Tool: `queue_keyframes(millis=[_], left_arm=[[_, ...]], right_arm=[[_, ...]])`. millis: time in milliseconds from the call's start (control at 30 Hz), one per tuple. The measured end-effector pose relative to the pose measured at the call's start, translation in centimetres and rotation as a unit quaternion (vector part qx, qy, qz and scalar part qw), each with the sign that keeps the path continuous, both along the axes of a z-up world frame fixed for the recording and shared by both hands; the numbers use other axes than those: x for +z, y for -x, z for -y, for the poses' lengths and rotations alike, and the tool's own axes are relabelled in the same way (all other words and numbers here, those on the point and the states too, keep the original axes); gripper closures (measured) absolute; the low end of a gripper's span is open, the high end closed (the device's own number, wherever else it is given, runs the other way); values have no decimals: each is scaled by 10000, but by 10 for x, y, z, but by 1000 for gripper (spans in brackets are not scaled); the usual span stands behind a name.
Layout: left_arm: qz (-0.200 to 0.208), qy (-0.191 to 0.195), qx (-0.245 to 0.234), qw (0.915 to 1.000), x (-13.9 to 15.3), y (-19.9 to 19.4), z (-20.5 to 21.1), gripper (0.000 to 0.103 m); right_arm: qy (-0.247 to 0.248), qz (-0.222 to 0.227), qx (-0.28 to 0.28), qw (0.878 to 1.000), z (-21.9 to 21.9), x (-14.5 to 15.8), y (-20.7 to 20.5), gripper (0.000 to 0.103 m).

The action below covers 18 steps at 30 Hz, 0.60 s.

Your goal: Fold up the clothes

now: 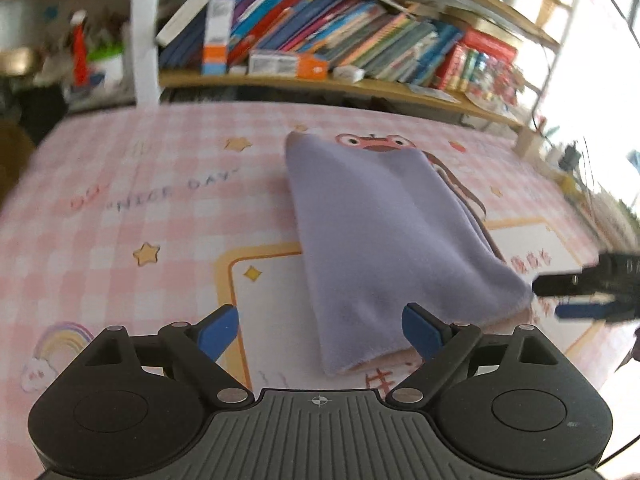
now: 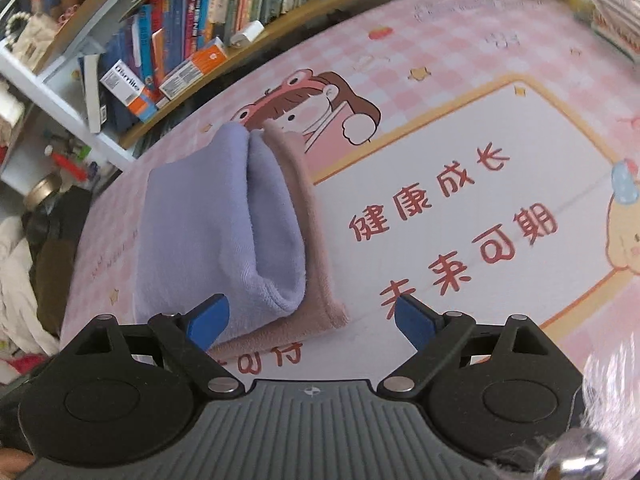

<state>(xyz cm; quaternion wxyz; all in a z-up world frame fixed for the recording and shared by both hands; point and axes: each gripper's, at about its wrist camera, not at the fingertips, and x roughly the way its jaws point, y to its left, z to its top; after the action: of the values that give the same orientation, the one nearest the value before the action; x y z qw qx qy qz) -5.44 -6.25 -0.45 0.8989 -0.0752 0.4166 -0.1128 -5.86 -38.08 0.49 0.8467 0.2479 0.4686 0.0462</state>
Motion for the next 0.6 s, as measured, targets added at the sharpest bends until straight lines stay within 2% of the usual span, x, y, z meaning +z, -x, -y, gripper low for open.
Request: queue_keyframes(millis=[133,300,600], left_arm=[[-397,529,340,9972,-11,-19,-13,12],[-658,750,564,9934,-22,-31,-15,12],[-934,1297,812,9838,-37,-48,-16,11]], right_arm=[[-245,-143,74,9996,2,-8,-14,13],[-601,-343,180,9974,5,-20,-33,14],[-1100,-445,568,9913,-1,-29,-56,18]])
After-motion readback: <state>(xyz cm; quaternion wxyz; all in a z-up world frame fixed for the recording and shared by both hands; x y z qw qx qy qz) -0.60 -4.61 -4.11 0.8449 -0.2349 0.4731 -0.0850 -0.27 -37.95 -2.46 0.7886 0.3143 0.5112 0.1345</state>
